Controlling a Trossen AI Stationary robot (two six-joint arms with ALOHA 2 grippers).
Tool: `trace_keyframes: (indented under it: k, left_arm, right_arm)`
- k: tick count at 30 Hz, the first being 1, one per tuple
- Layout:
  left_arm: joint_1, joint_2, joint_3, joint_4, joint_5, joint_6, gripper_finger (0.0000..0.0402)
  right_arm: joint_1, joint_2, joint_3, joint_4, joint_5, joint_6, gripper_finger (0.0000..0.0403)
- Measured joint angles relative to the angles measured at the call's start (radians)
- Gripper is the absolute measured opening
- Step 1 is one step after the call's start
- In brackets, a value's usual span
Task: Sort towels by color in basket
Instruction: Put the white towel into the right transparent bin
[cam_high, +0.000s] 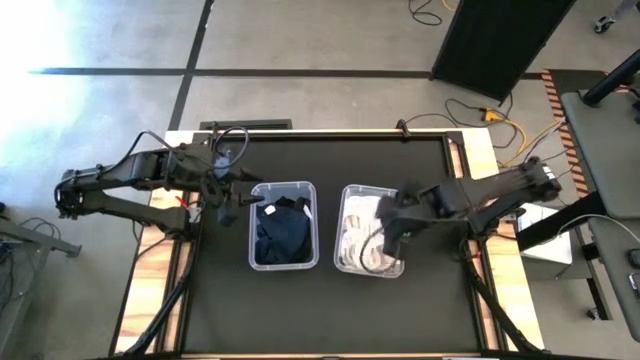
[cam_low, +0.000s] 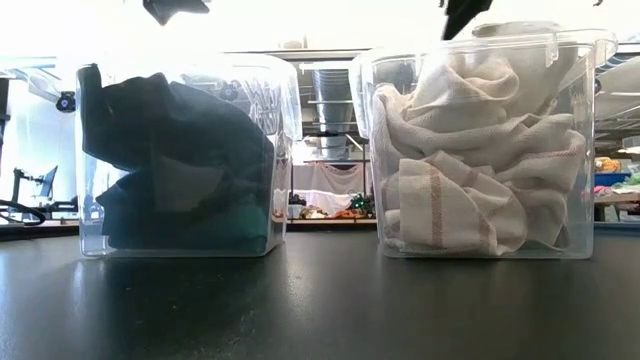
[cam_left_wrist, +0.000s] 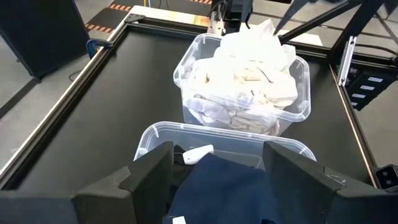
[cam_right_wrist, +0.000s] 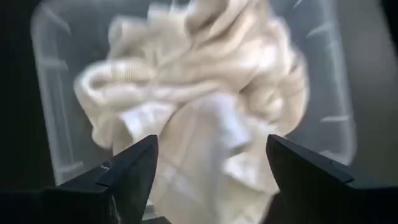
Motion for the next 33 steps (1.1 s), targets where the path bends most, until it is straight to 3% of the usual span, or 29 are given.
trace_keyframes:
  k: [7,13,18,24,33]
  left_arm:
    - [0.0,-0.002,0.0,-0.003,0.0,-0.031,0.0233]
    - [-0.006,-0.006,-0.015,-0.002,0.005,0.015,0.0233]
    - [-0.006,-0.029,-0.065,0.023,0.014,0.032,0.0233]
    - [-0.006,-0.073,-0.152,0.084,0.014,0.057,0.0233]
    - [-0.007,-0.21,-0.236,0.229,0.019,0.114,0.0233]
  right_arm:
    - [0.088,-0.01,-0.139,-0.018,-0.023,0.116,0.0296]
    - [0.083,0.062,-0.342,0.243,-0.078,0.067,0.0291]
    - [0.018,0.121,-0.427,0.414,-0.125,-0.042,0.028]
    - [-0.069,0.14,-0.429,0.445,-0.135,-0.149,0.0275]
    - [-0.103,0.009,-0.327,0.407,-0.096,-0.289,0.0295]
